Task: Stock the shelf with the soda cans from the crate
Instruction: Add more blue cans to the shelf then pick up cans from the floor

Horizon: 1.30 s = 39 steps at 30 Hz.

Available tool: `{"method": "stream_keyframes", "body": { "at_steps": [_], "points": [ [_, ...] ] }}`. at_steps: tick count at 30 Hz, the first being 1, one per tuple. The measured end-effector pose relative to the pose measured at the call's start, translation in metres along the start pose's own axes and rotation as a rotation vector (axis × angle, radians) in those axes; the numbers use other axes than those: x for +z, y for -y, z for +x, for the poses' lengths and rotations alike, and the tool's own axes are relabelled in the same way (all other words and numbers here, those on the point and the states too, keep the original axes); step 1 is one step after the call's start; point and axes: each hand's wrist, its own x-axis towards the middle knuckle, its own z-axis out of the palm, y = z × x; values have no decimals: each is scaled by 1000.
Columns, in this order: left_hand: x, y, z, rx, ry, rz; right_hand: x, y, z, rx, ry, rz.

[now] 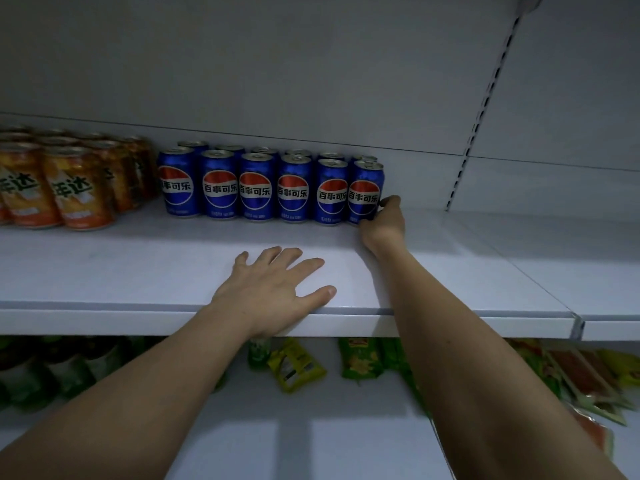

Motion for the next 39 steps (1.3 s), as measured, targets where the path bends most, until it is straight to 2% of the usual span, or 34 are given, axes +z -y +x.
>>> {"method": "stream_keyframes", "body": {
  "at_steps": [6,9,12,17,21,23,27,33,39],
  "points": [
    [0,1,-1,0,-38,-24,-6,1,-15,-23,21,51],
    [-2,0,-3,-3,-47,-57,-28,1,-45,87,60,181],
    [-5,-6,-8,-38,-74,-63,-64,9,-97,177,195,260],
    [-15,-42,-43,-200,-52,-56,-124,17,-201,85,312,119],
    [-13,-70,-106,-164,-250,-358,-145,-3,-268,37,375,-105],
    [2,-76,-138,-170,-289,-510,-146,-18,-297,38,412,-177],
    [52,-81,-185,-242,-133,-706,-133,-55,-344,89,489,-277],
    [128,-96,-214,-343,81,-770,-112,-116,-394,240,560,-274],
    [209,-106,-221,-488,201,-828,-70,-180,-431,309,639,-298]
  ]
}}
